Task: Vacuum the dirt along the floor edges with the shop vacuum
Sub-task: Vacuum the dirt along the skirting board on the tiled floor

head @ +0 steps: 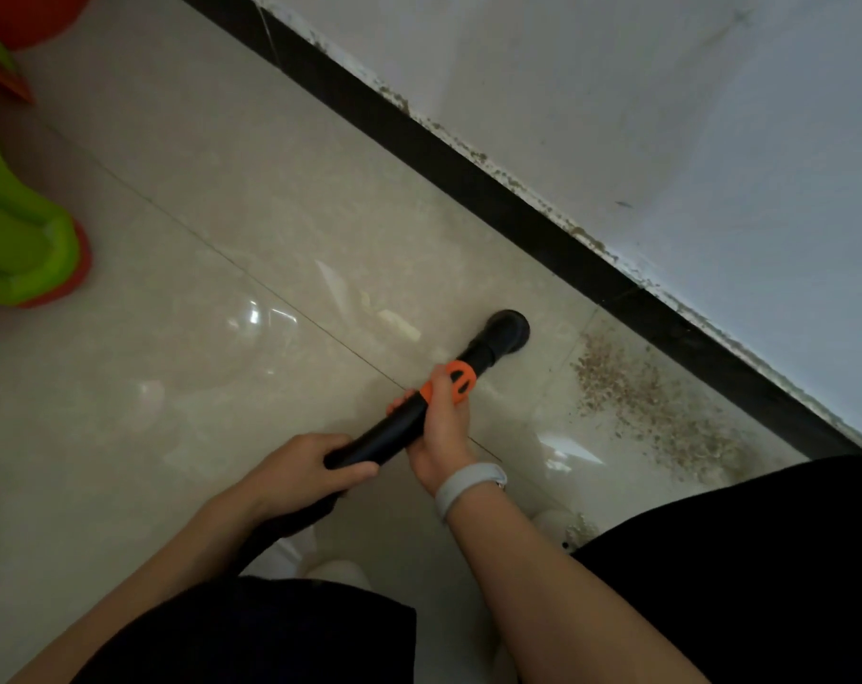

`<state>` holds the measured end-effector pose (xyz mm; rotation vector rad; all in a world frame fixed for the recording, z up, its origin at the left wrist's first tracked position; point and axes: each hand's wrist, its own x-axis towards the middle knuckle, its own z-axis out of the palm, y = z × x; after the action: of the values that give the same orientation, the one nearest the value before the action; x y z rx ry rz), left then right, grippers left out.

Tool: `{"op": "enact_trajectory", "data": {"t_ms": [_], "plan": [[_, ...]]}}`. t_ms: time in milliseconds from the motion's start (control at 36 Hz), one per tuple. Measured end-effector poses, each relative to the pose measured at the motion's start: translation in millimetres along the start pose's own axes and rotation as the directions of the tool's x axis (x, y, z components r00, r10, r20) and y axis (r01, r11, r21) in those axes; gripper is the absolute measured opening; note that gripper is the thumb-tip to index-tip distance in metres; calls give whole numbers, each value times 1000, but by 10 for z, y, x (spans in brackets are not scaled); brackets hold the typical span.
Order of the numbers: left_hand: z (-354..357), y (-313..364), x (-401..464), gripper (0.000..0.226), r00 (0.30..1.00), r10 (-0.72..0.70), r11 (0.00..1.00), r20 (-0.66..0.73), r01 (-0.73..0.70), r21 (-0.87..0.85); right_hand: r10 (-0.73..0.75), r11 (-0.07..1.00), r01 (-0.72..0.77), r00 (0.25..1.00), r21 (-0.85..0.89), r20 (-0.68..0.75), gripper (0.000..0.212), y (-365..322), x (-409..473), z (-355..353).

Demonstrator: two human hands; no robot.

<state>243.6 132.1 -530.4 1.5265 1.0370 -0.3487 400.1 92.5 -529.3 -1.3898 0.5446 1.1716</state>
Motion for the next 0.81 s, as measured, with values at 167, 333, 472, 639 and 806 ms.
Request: {"op": "enact_trajectory", "data": {"t_ms": [167,333,472,639,806], "plan": [[-200,-129,-136,20,992,-57,996,-114,49,-71,116,993,-108,979,-54,169,17,68,-52,299],[-159,-93,-258,42,994,-94,990,-62,100,104,179,983,-183,976,19,122,19,82,-194,68],[-26,158,-358,39,990,-134,961,33,121,248,209,977,-206,976,50,-60,25,-27,-352,-177],[-22,746,-719,35,989,-137,984,-58,143,103,190,981,-192,981,-41,-48,22,-649,-800,-33],[-91,1499,-1282,27,971,-142,989,-193,131,-70,135,968,-117,988,-222,70,17,-1338,-1470,282]]}}
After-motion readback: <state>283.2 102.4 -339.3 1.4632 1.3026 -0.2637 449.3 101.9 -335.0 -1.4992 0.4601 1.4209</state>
